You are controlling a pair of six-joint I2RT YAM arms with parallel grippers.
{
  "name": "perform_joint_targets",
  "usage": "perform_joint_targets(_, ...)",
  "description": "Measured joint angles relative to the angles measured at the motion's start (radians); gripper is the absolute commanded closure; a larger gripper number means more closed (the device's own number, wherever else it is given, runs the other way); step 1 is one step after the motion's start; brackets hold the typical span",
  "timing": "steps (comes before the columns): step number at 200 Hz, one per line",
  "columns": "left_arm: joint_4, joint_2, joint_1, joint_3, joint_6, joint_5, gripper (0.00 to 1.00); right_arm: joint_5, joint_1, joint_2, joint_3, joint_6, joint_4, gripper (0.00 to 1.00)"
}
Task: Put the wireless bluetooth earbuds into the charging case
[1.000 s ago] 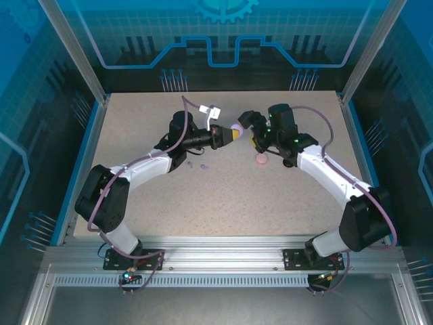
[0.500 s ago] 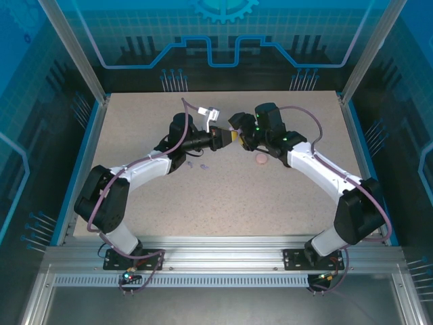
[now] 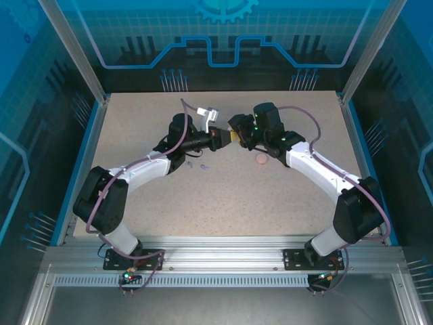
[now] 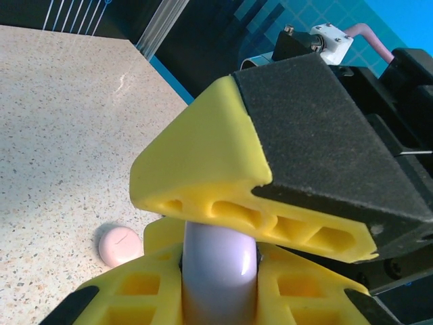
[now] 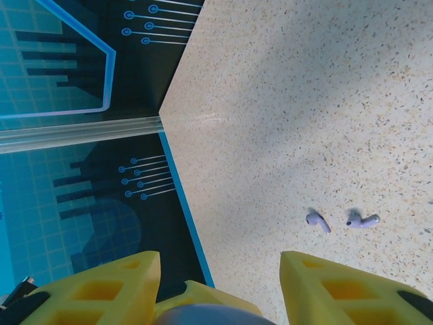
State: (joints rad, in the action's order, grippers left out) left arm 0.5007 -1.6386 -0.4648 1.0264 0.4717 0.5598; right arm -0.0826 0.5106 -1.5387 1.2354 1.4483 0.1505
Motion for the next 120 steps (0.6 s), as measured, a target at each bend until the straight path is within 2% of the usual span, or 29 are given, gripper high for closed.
perform_joint_targets(36,0.002,0.010,0.000,-0.010,0.000,-0.015,0.74,-0.006,0.000,0.000,0.000,0.000,-0.003,0.68)
perform_joint_targets(56,0.006,0.013,0.000,-0.015,-0.002,-0.018,0.65,-0.012,0.000,0.000,0.000,0.000,-0.003,0.68)
perform_joint_targets(73,0.012,0.019,0.003,-0.021,0.000,-0.022,0.62,-0.002,-0.002,0.000,0.000,0.000,-0.002,0.68)
perform_joint_targets(120,0.021,0.026,0.006,-0.027,-0.001,-0.025,0.61,0.001,-0.004,0.000,0.000,0.000,0.001,0.68)
